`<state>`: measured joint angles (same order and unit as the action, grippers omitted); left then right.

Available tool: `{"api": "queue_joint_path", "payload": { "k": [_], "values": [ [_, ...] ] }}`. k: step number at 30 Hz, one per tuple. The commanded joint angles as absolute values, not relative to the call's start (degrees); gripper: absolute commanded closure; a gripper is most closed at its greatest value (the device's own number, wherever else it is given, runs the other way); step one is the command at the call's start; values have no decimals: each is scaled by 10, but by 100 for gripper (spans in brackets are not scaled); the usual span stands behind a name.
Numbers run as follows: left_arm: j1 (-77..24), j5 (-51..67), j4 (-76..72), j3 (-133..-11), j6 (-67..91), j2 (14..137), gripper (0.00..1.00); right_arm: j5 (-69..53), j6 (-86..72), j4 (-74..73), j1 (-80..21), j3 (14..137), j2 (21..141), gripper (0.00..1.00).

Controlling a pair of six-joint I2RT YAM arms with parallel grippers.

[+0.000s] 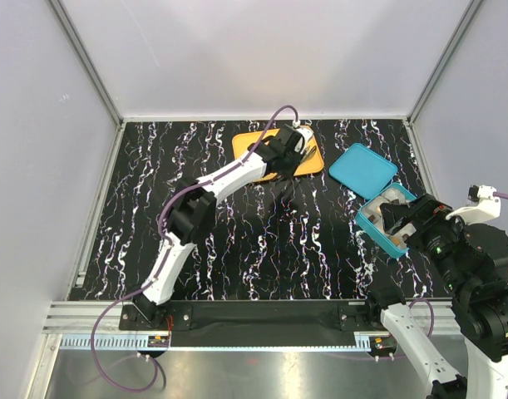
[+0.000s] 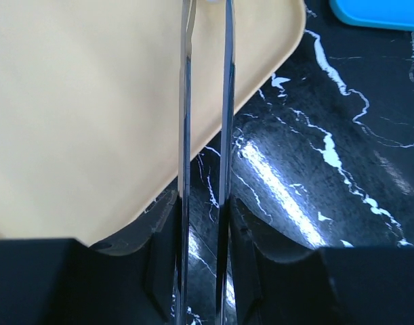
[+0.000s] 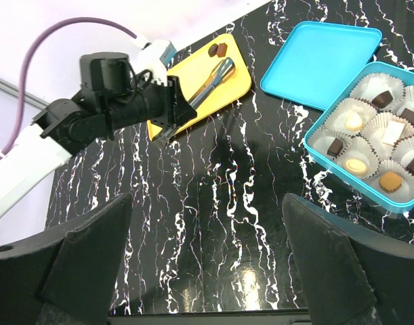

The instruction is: Pack the chocolate

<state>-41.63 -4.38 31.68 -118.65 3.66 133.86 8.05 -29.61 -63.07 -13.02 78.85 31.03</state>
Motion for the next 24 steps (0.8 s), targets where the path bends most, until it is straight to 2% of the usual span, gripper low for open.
{"api": "queue_joint_path", "payload": {
  "k": [1, 12, 24],
  "values": [
    [-415, -15, 267, -1180, 53, 1259, 70, 88, -299, -624, -133, 803, 309, 0],
    [-440, 183, 179, -1158, 177, 1216, 73, 85, -307, -632, -133, 818, 310, 0],
    [-543, 232, 154, -1247, 243, 1298, 75, 76, -309, -642, -133, 823, 306, 0]
  ]
}}
